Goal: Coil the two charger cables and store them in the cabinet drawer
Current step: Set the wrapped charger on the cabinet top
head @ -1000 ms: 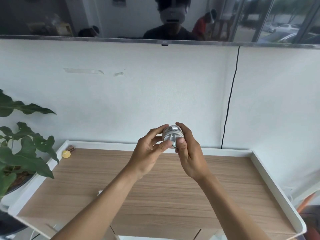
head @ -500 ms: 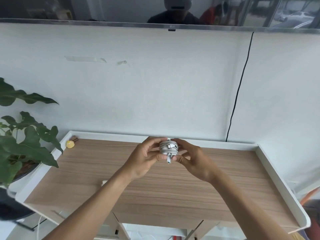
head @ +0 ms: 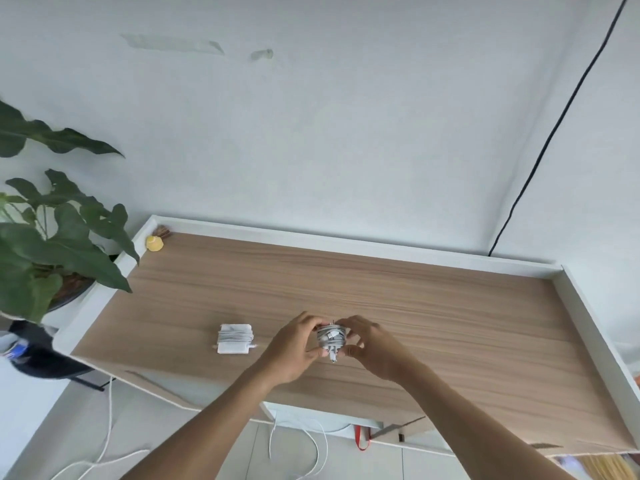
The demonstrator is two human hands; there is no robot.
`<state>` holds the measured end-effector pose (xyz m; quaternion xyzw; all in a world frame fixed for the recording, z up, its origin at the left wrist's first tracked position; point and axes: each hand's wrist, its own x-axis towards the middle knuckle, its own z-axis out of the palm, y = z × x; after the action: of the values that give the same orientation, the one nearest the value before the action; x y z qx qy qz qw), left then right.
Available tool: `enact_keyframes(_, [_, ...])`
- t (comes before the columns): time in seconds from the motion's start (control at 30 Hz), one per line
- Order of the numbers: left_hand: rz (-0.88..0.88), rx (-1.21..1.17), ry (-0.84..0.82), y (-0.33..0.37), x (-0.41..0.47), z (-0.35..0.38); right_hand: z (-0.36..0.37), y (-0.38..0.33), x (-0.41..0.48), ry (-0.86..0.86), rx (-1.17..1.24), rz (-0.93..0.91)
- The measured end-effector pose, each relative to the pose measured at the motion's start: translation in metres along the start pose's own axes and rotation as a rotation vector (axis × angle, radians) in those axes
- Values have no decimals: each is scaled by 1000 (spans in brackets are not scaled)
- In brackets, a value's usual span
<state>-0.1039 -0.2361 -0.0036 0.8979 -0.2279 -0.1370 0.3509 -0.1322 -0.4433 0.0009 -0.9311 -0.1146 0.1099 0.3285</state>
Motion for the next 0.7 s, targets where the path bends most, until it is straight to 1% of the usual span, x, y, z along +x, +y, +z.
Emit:
enact_keyframes(0.1, [-53,14,-12,-18,0,12,18,8,11,-42,8,39])
enact_keyframes(0.27, [-92,35,2,-41,2,25,41,19,26,-87,44,84])
enact_keyframes(0.53, [-110,45,-40,-61,1,46,76,39,26,-104,42,160])
enact_keyframes(0.7, [-107,42,-41,-63,-1,51,80,44,24,-108,36,176])
